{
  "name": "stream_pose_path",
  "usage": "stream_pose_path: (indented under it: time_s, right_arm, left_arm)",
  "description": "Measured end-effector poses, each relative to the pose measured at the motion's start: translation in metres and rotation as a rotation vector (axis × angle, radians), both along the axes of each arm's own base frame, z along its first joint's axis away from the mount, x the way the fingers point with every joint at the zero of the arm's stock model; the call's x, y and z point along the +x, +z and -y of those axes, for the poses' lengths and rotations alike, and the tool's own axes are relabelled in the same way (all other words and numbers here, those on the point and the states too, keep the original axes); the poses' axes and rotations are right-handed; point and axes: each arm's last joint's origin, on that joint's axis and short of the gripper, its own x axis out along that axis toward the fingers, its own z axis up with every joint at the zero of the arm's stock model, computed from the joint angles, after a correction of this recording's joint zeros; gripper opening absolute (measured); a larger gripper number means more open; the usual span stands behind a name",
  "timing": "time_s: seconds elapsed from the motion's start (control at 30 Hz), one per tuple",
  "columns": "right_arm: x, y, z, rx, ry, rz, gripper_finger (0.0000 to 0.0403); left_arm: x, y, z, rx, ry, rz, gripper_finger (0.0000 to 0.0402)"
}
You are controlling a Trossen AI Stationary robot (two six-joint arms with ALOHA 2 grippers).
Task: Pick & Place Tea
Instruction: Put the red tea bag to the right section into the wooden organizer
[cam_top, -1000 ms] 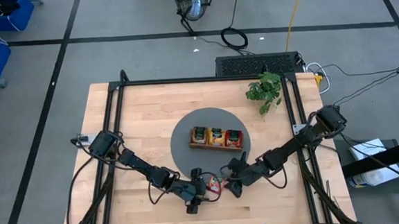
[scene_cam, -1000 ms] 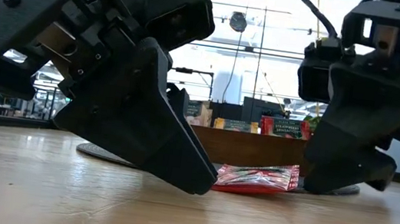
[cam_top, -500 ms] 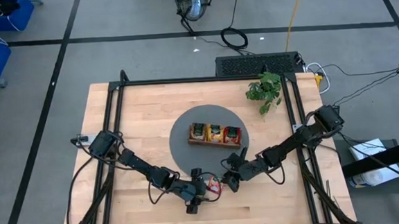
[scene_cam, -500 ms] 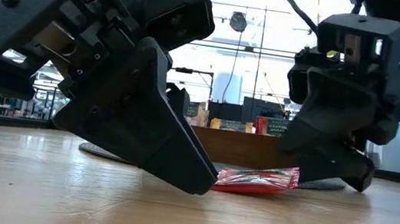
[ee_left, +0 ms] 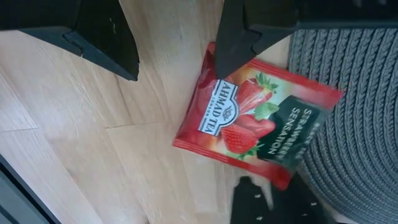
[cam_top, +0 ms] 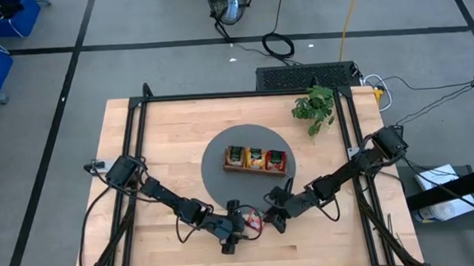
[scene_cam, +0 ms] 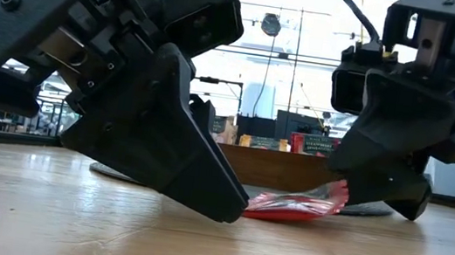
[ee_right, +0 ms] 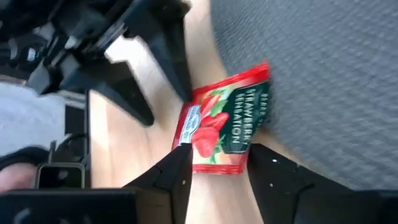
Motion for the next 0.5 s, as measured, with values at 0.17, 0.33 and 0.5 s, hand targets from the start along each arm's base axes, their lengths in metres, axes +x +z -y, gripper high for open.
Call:
stream_pose_path:
  time_s: [0.17, 0.33, 0.5]
  right_arm:
    - [0.0039, 0.0028, -0.0025, 0.005, 0.025, -0.006, 0.0113]
    - [0.0062, 0.0024, 0.0009, -0.013, 0.019, -0.025, 0.0100]
    - [0.0060, 0.0007, 0.0034, -0.032, 0.017, -0.041, 0.0086]
  left_arm:
    - [0.0006, 0.0005, 0.0001, 0.000, 0.004, 0.010, 0.0214]
    - [0.0006, 0.0005, 0.0001, 0.000, 0.004, 0.010, 0.0214]
    - [0.0006, 0.0006, 0.0001, 0.003, 0.002, 0.011, 0.0214]
